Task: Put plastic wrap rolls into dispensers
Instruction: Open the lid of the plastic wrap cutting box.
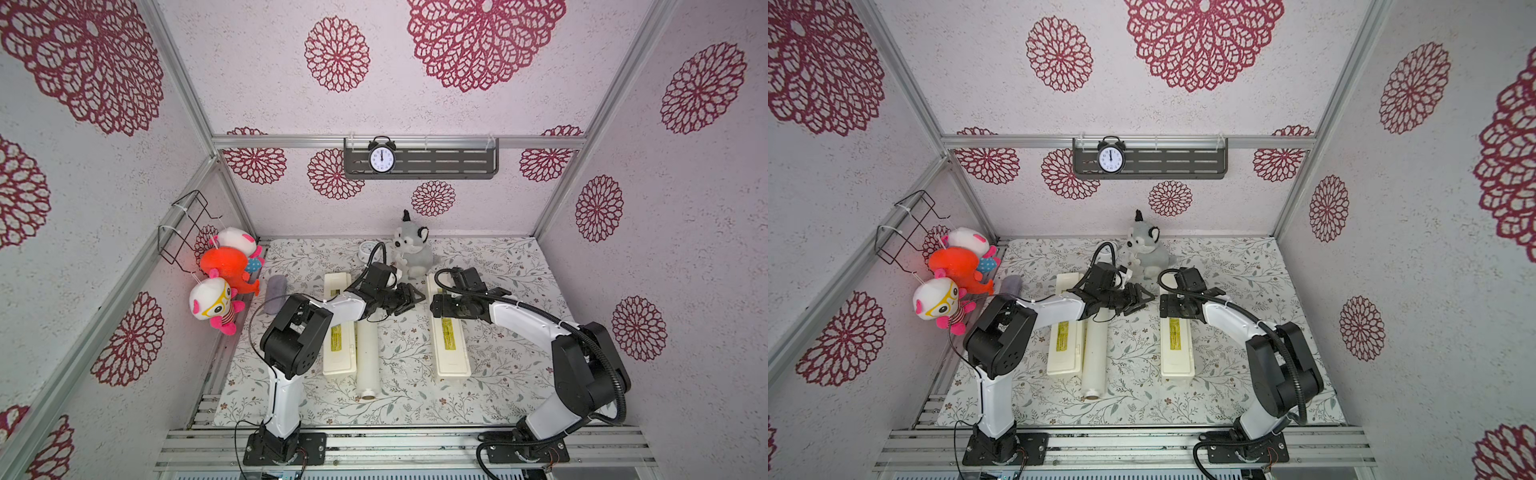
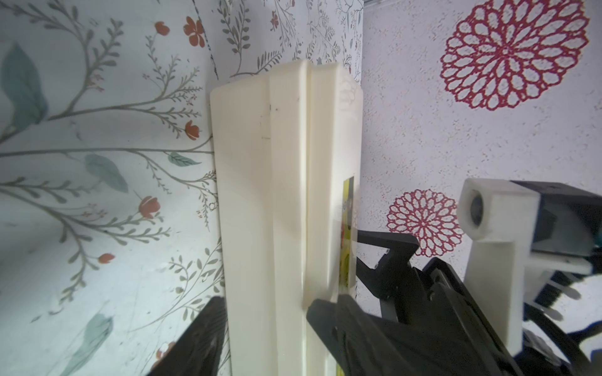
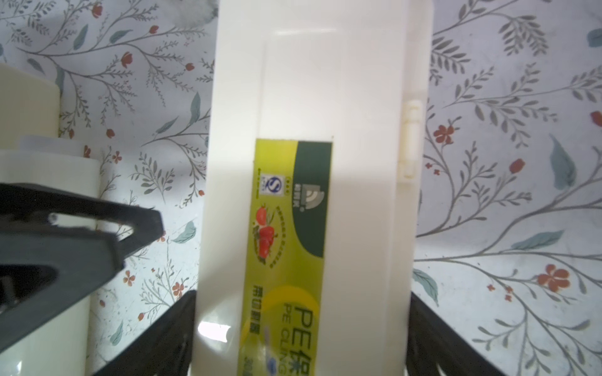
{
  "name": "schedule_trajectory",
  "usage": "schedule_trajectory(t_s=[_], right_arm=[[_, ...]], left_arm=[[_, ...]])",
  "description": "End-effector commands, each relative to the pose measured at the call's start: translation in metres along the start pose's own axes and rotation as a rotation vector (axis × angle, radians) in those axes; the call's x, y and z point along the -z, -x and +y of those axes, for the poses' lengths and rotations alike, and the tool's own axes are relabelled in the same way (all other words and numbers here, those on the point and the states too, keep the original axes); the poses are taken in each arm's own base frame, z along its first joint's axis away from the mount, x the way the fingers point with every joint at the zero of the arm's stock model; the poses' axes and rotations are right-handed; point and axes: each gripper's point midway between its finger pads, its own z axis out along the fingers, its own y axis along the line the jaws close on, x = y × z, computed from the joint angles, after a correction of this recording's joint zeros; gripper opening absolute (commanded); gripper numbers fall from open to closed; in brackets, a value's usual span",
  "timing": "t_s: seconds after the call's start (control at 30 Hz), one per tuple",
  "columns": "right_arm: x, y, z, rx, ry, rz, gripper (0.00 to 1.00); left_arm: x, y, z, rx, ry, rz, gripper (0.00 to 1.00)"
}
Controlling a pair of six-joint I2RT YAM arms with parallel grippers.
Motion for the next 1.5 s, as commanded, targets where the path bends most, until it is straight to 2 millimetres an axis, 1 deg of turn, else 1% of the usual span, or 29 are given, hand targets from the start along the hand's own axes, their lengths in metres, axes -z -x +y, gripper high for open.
schedule_trajectory(t_s=[0.0, 0.13, 0.3, 0.37, 0.47, 0.57, 0.67, 0.8, 0.9, 1.0, 1.07, 1.13, 1.2, 1.3, 1.37, 1.47], right_arm=[[0.014, -0.021, 0.027, 0.016, 0.140, 0.084, 0.92], [0.022, -0.014, 0.034, -0.010, 0.193, 0.061, 0.93], [0.030, -0.007, 0.042, -0.047, 0.277, 0.040, 0.93], [0.034, -0.006, 0.043, -0.061, 0.311, 0.032, 0.93], [0.036, -0.005, 0.042, -0.068, 0.317, 0.027, 0.93], [0.037, -0.004, 0.042, -0.081, 0.337, 0.023, 0.93], [0.038, -0.002, 0.043, -0.094, 0.361, 0.014, 0.93], [0.041, 0.001, 0.044, -0.089, 0.367, 0.009, 0.94], [0.040, 0.000, 0.039, -0.081, 0.324, 0.011, 0.96], [0.039, -0.001, 0.024, -0.040, 0.195, 0.013, 0.99], [0.041, -0.002, 0.018, 0.005, 0.125, 0.017, 0.99], [0.045, -0.002, 0.016, 0.038, 0.081, 0.018, 0.99], [0.048, -0.004, 0.018, 0.066, 0.069, 0.026, 0.99], [0.049, -0.012, 0.016, 0.103, 0.032, 0.055, 0.99], [0.049, -0.020, 0.012, 0.116, -0.006, 0.078, 0.98], [0.052, -0.028, -0.001, 0.114, -0.066, 0.092, 0.95]], left_arm=[[-0.008, 0.000, 0.006, 0.010, -0.013, 0.015, 0.59], [-0.016, -0.001, 0.010, 0.029, -0.015, 0.030, 0.58], [-0.022, -0.002, 0.005, 0.027, -0.032, 0.044, 0.59], [-0.025, -0.002, 0.000, 0.030, -0.060, 0.051, 0.59], [-0.025, -0.004, -0.009, 0.043, -0.119, 0.058, 0.59], [-0.021, -0.006, -0.013, 0.047, -0.138, 0.059, 0.59], [-0.019, -0.009, -0.014, 0.040, -0.133, 0.066, 0.59], [-0.024, -0.015, -0.011, 0.037, -0.122, 0.094, 0.60], [-0.027, -0.019, -0.018, 0.034, -0.149, 0.110, 0.61], [-0.027, -0.019, -0.026, 0.031, -0.172, 0.109, 0.63], [-0.026, -0.017, -0.030, 0.022, -0.172, 0.108, 0.64], [-0.027, -0.017, -0.028, 0.016, -0.155, 0.111, 0.64], [-0.028, -0.016, -0.028, 0.016, -0.152, 0.113, 0.65], [-0.028, -0.014, -0.028, 0.018, -0.151, 0.108, 0.65], [-0.028, -0.012, -0.030, 0.014, -0.151, 0.106, 0.65], [-0.027, -0.013, -0.033, 0.005, -0.143, 0.112, 0.65]])
